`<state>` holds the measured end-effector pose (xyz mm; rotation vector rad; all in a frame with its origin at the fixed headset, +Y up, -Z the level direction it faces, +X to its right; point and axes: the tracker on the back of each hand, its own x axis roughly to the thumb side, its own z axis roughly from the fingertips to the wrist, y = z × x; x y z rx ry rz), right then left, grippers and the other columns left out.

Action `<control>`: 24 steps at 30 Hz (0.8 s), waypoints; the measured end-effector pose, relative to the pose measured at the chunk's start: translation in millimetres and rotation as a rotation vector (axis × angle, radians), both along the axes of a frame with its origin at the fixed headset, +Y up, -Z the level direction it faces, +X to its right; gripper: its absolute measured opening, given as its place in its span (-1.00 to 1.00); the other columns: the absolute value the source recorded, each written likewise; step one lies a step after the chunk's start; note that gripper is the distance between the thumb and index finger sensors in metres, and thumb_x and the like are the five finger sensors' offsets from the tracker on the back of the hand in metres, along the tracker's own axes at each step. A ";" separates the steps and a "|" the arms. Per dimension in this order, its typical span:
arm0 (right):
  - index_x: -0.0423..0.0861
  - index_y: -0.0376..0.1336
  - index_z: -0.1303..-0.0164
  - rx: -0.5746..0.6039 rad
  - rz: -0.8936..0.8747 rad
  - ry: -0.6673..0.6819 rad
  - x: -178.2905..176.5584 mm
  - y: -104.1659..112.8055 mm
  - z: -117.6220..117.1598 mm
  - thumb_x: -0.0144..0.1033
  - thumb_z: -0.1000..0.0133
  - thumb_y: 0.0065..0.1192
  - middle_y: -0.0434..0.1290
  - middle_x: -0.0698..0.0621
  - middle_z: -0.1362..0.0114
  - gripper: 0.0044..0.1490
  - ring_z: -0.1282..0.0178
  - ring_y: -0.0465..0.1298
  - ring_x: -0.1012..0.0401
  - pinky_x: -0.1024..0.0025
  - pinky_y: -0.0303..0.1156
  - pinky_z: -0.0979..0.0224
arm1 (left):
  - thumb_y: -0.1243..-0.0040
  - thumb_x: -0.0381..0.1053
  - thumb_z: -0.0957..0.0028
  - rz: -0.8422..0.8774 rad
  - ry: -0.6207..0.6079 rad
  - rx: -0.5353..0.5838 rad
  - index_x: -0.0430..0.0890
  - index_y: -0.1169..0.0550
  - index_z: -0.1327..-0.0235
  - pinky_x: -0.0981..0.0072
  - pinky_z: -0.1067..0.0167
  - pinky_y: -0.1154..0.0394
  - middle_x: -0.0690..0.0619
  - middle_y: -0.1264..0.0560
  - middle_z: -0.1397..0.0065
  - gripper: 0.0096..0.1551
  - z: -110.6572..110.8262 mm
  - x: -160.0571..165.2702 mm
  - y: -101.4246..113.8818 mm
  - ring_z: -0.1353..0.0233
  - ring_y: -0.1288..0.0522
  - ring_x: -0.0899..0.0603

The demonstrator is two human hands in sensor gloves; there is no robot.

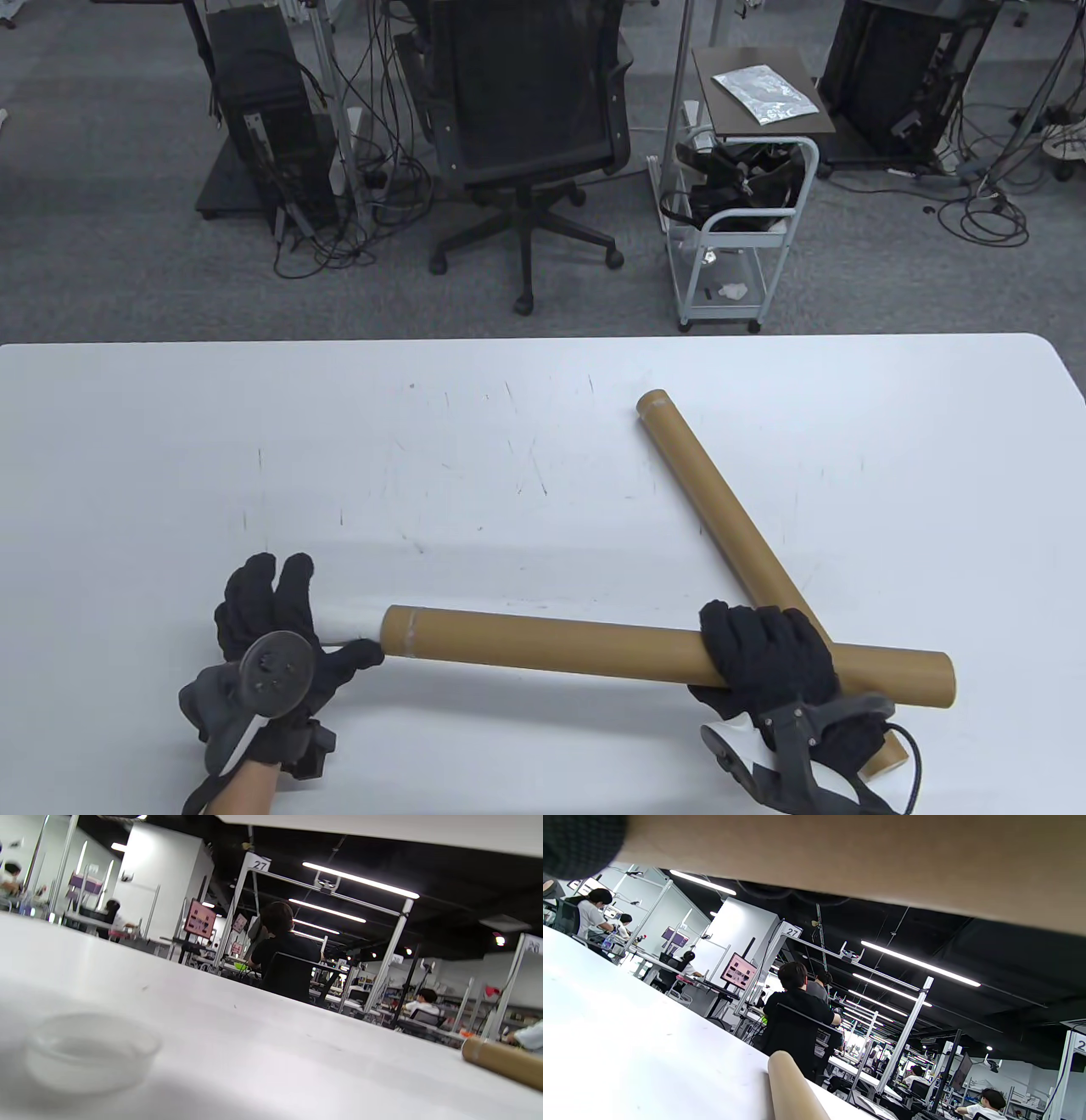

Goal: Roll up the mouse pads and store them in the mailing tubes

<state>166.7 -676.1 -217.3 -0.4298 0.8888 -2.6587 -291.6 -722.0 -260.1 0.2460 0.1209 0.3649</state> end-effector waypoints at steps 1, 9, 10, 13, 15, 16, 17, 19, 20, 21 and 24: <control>0.15 0.21 -0.34 0.000 -0.005 0.001 0.4 0.0 -1.0 0.41 0.24 0.24 0.46 0.17 -0.27 -0.04 -0.22 0.48 0.19 0.20 0.41 -0.42 | 0.18 0.76 0.75 0.008 -0.011 0.021 0.17 0.32 -0.43 0.06 -0.58 -0.40 -0.25 0.28 -0.64 0.48 -0.8 -2.9 2.4 -0.69 -0.12 -0.36; 0.15 0.21 -0.34 -0.001 -0.024 -0.002 0.5 -1.0 -1.4 0.42 0.23 0.24 0.46 0.17 -0.27 -0.04 -0.21 0.49 0.19 0.20 0.43 -0.40 | 0.20 0.64 0.27 0.497 -0.325 -0.030 0.15 0.29 -0.47 0.14 -0.68 -0.26 -0.03 0.18 -0.71 0.20 2.6 6.9 5.0 -0.75 -0.03 -0.20; 0.15 0.21 -0.34 -0.007 -0.031 0.006 -2.8 -2.3 -1.9 0.41 0.23 0.24 0.46 0.16 -0.27 -0.04 -0.21 0.49 0.19 0.20 0.43 -0.40 | 0.21 0.63 0.24 0.560 -0.424 -0.061 0.16 0.33 -0.46 0.10 -0.71 -0.19 -0.02 0.23 -0.71 0.18 3.9 18.6 3.7 -0.76 0.04 -0.21; 0.14 0.21 -0.34 -0.009 -0.018 0.014 -9.3 -4.9 -2.6 0.41 0.23 0.24 0.46 0.16 -0.27 -0.04 -0.21 0.50 0.18 0.19 0.44 -0.39 | 0.17 0.62 0.24 0.602 -0.612 -0.173 0.23 0.39 -0.44 -0.06 -0.73 0.01 -0.01 0.38 -0.68 0.19 11.0 58.7 1.5 -0.75 0.25 -0.27; 0.16 0.19 -0.34 -0.015 -0.010 0.003 0.1 -5.0 -2.5 0.43 0.24 0.22 0.45 0.18 -0.28 -0.04 -0.22 0.49 0.20 0.21 0.44 -0.40 | 0.20 0.63 0.27 0.469 -0.560 -0.113 0.22 0.35 -0.46 0.03 -0.74 -0.06 -0.01 0.32 -0.70 0.19 10.5 63.4 1.5 -0.77 0.17 -0.24; 0.15 0.19 -0.34 -0.022 -0.031 0.000 2.2 -6.4 -1.9 0.41 0.24 0.24 0.45 0.17 -0.28 -0.04 -0.22 0.49 0.18 0.19 0.43 -0.41 | 0.24 0.64 0.23 0.403 -0.602 -0.120 0.20 0.37 -0.47 0.04 -0.74 -0.06 -0.03 0.34 -0.70 0.18 8.8 64.2 0.7 -0.76 0.18 -0.25; 0.16 0.19 -0.34 -0.017 -0.016 -0.005 1.8 -6.7 -2.1 0.41 0.24 0.24 0.45 0.17 -0.28 -0.04 -0.22 0.48 0.18 0.19 0.42 -0.41 | 0.22 0.64 0.24 0.402 -0.577 -0.127 0.21 0.34 -0.48 0.03 -0.74 -0.06 -0.01 0.32 -0.70 0.18 9.4 64.6 -0.6 -0.77 0.16 -0.24; 0.17 0.17 -0.35 -0.010 0.007 -0.015 0.2 -7.8 -4.3 0.42 0.24 0.22 0.44 0.18 -0.29 -0.04 -0.23 0.48 0.19 0.20 0.42 -0.42 | 0.15 0.61 0.27 0.396 -0.565 -0.134 0.23 0.26 -0.50 -0.02 -0.73 -0.02 0.03 0.28 -0.71 0.17 9.2 62.1 -4.0 -0.77 0.15 -0.21; 0.17 0.17 -0.35 -0.021 -0.002 -0.014 -0.8 -8.9 -5.8 0.42 0.24 0.22 0.43 0.18 -0.29 -0.04 -0.24 0.47 0.19 0.20 0.42 -0.43 | 0.13 0.60 0.27 0.372 -0.554 -0.126 0.24 0.22 -0.52 -0.05 -0.73 -0.01 0.03 0.27 -0.71 0.15 9.2 59.4 -3.6 -0.78 0.15 -0.19; 0.17 0.17 -0.35 -0.030 -0.007 -0.016 -1.6 -9.9 -7.2 0.41 0.23 0.22 0.43 0.18 -0.30 -0.04 -0.24 0.47 0.19 0.20 0.42 -0.43 | 0.10 0.58 0.28 0.323 -0.521 -0.094 0.29 0.12 -0.54 -0.07 -0.73 0.03 0.08 0.32 -0.70 0.11 9.5 55.0 -1.3 -0.78 0.20 -0.17; 0.18 0.17 -0.35 -0.049 -0.026 -0.034 2.4 -8.8 -9.2 0.42 0.25 0.21 0.43 0.19 -0.29 -0.04 -0.24 0.48 0.20 0.20 0.42 -0.43 | 0.09 0.59 0.28 0.032 -0.379 0.024 0.32 0.02 -0.53 -0.10 -0.73 0.05 0.09 0.35 -0.69 0.05 9.4 37.8 5.7 -0.78 0.23 -0.17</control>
